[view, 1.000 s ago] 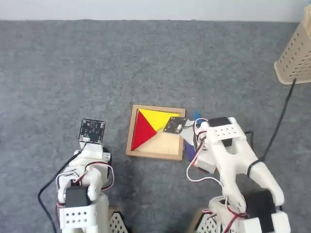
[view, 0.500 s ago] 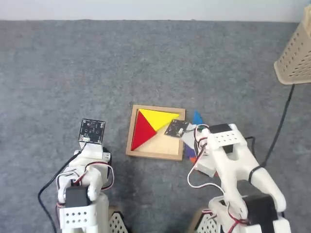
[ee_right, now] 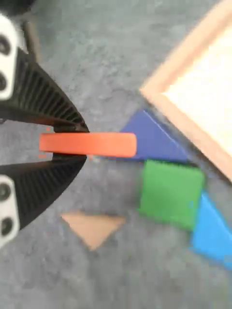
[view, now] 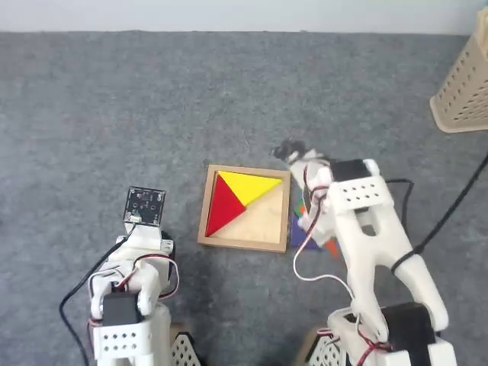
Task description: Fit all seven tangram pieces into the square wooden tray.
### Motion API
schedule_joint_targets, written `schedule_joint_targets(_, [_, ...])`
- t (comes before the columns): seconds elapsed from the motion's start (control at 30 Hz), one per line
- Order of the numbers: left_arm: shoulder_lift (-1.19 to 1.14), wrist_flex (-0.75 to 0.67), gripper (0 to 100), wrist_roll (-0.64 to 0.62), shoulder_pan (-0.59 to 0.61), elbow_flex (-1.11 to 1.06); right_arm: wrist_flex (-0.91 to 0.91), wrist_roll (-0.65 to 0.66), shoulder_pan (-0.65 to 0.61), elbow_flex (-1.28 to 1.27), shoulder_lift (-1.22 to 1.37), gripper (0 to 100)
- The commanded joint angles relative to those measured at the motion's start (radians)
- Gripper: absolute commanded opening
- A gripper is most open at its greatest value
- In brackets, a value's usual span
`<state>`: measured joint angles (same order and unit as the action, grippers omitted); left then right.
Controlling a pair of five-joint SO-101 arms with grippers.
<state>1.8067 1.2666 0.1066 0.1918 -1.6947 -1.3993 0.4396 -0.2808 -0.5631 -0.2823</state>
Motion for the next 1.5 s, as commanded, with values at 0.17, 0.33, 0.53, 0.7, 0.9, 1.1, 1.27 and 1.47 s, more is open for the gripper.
schedule_joint_targets(0.17, [0.021,0.0,7,-0.008,-0.003,0.01,0.154,-0.334,-0.096,0.153,0.073,1.7])
schedule_joint_targets(0.33, [0.021,0.0,7,-0.008,-0.003,0.01,0.216,-0.362,-0.219,0.238,0.234,1.6])
schedule_joint_targets(0.53, [0.021,0.0,7,-0.008,-0.003,0.01,0.222,-0.474,-0.255,0.393,0.467,1.3])
schedule_joint_targets(0.7, [0.021,0.0,7,-0.008,-0.003,0.01,0.203,-0.519,-0.259,0.479,0.581,1.7])
schedule_joint_targets(0.9, [0.021,0.0,7,-0.008,-0.003,0.01,0.148,-0.52,-0.254,0.483,0.57,11.7])
schedule_joint_targets(1.1, [0.021,0.0,7,-0.008,-0.003,0.01,0.125,-0.512,-0.234,0.477,0.483,14.0])
schedule_joint_targets(1.27, [0.021,0.0,7,-0.008,-0.003,0.01,0.137,-0.511,-0.183,0.477,0.475,13.7])
schedule_joint_targets(1.47, [0.021,0.0,7,-0.008,-0.003,0.01,0.16,-0.511,-0.183,0.477,0.536,13.4])
